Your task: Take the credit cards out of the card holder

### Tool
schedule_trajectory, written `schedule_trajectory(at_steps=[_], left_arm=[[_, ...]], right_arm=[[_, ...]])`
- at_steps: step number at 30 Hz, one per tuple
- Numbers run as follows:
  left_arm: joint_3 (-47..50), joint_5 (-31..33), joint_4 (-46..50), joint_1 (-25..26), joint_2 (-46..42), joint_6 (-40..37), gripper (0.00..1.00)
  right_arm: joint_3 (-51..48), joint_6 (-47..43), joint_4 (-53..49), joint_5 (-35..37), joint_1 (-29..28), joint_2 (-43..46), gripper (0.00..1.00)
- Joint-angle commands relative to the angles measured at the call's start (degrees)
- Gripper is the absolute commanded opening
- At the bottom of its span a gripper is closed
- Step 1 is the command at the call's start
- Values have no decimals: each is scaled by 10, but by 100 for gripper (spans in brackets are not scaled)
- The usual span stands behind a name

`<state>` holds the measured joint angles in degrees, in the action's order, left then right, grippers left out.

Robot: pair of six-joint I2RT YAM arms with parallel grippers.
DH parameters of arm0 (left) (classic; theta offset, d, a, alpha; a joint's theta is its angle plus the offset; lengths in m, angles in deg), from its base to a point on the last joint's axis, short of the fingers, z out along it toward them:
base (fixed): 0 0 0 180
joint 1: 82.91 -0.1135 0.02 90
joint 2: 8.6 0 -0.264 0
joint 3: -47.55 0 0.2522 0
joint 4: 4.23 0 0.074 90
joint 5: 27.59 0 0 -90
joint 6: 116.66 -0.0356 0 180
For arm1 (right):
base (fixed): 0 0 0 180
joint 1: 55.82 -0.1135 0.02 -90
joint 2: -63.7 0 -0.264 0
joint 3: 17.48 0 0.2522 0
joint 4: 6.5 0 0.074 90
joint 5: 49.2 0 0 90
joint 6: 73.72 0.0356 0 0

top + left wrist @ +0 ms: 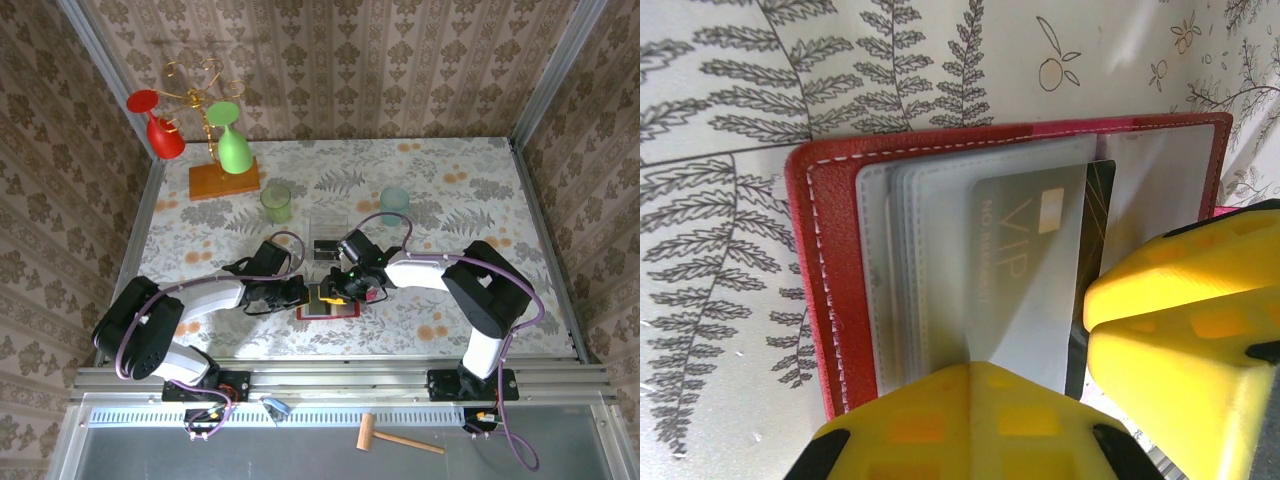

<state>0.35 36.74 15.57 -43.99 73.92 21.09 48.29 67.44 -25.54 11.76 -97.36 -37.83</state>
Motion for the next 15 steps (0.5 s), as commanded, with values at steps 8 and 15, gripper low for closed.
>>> schedule_trajectory(at_steps=[8,15], left_arm=[[-7,4,11,2,7,-11,0],[-12,5,10,2,4,-11,0]], right_arm=[[18,-13,-46,29,-4,9,28],[17,-12,-33,26,-3,23,28]])
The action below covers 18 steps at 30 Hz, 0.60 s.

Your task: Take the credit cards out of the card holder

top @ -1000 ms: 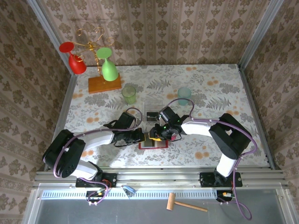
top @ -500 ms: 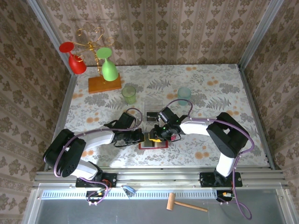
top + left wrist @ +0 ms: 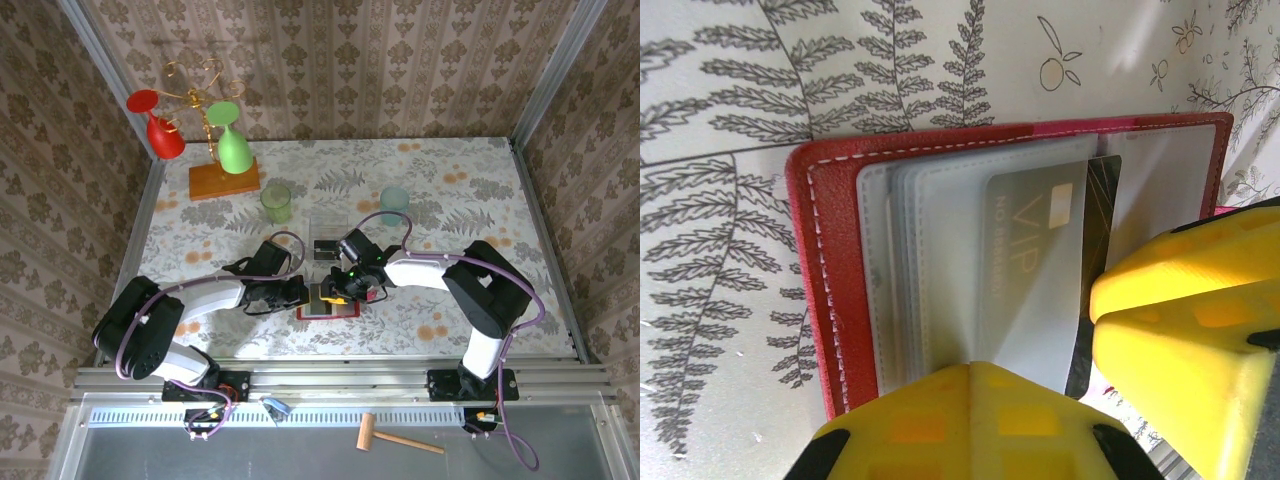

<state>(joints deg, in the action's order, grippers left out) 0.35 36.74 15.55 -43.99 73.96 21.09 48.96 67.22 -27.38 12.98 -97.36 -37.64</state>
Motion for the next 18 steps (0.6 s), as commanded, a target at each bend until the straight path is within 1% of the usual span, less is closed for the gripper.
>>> schedule_trajectory(at_steps=[1,10,18], left_arm=[[-14,4,10,2,3,-11,0],[-33,-6,5,4,7,-10,0],[-34,-7,0,7,31,-14,0]], right_arm=[[9,-10,-14,15,-3,24,28],[-8,-8,-12,21,6,44,28],[-27,0,4,11,14,42,28]])
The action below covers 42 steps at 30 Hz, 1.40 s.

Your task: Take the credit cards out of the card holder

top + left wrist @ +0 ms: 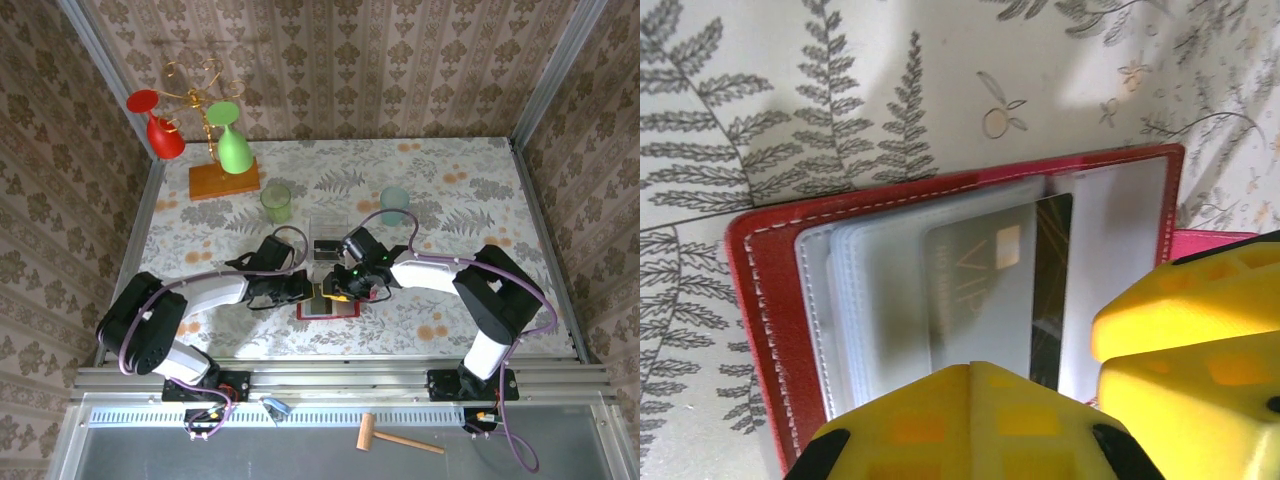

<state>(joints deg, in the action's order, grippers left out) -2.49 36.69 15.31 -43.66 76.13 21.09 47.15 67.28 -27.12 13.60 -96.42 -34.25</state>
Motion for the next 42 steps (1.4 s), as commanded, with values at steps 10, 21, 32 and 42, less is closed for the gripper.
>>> schedule_trajectory(at_steps=[10,21,32,42], left_arm=[[1,0,7,6,14,-14,0],[-21,11,44,7,-13,-23,0],[-6,1,37,8,4,-21,0],[-5,-2,31,12,34,-22,0]], right_arm=[[-16,2,15,-4,6,-12,28],[-19,4,25,-5,8,-27,28],[-21,8,35,-12,8,-33,28],[-27,12,48,-20,10,-34,27]])
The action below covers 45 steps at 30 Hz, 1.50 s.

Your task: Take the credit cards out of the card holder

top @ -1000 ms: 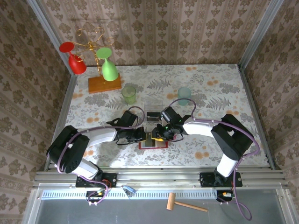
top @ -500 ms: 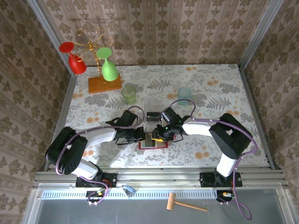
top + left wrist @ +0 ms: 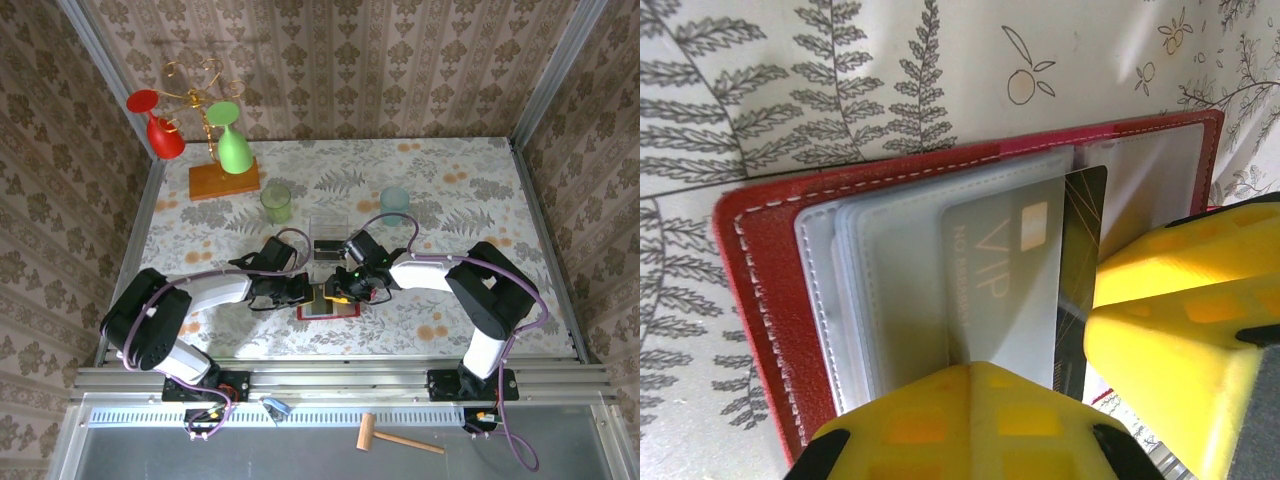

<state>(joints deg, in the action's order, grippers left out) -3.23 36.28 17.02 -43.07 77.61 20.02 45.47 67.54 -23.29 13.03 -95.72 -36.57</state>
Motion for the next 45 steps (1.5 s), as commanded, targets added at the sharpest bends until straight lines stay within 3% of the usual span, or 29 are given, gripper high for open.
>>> schedule_trajectory(at_steps=[1,17,45], left_arm=[[1,2,15,6,22,-12,0],[-1,9,29,9,19,-14,0],[-18,21,63,8,-11,-18,0]], right_arm=[[-12,11,14,-16,3,-10,26],[-35,23,41,-20,15,10,10],[-45,-49,-75,28,47,74,8]])
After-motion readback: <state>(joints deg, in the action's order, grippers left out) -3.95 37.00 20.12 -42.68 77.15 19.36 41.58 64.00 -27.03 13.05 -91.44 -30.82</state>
